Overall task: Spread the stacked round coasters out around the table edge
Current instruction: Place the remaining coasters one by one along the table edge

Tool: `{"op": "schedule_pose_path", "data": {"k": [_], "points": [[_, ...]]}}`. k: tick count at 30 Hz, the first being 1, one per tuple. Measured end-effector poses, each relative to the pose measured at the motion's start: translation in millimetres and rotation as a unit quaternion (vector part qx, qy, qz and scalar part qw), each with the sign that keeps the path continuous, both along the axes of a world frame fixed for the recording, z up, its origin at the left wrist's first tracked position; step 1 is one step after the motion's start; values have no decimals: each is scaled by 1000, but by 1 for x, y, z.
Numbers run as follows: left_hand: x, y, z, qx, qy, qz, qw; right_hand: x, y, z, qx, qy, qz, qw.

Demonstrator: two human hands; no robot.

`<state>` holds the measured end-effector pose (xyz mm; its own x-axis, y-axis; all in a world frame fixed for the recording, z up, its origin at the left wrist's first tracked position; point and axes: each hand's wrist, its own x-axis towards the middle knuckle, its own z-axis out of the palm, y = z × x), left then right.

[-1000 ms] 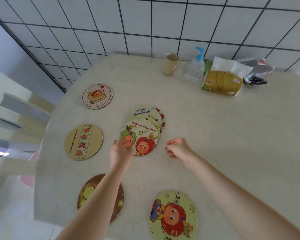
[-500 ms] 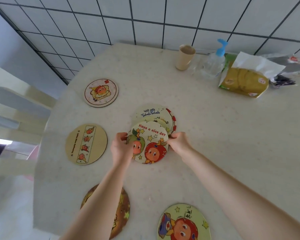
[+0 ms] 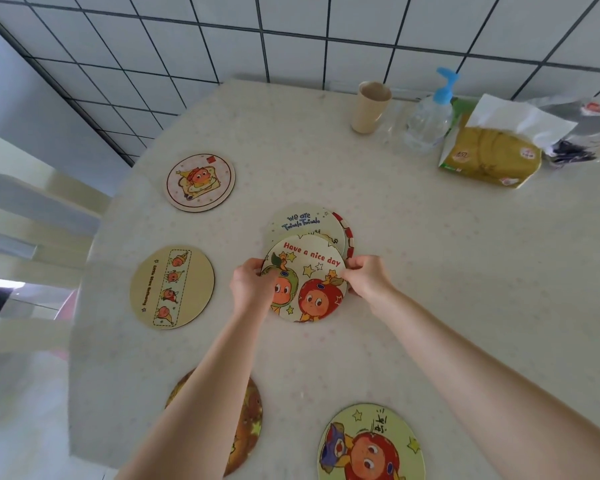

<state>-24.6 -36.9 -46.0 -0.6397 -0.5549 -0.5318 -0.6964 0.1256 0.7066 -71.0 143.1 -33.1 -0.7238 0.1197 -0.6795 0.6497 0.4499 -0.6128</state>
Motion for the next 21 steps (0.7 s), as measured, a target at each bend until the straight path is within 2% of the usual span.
{"op": "schedule_pose_path", "data": {"k": [5,11,16,21], "points": [[3,6,10,33,16,24,999,3,-1,-1,-44,-8,-39,998],[22,25,19,45,33,29,998,12,13,4,-47,26,-24,998],[50,56,26,42,40,15,998,37,52,11,-58,54,-3,997],[96,122,30,50,41,11,998,82,122,20,-73,59,5,996]]}}
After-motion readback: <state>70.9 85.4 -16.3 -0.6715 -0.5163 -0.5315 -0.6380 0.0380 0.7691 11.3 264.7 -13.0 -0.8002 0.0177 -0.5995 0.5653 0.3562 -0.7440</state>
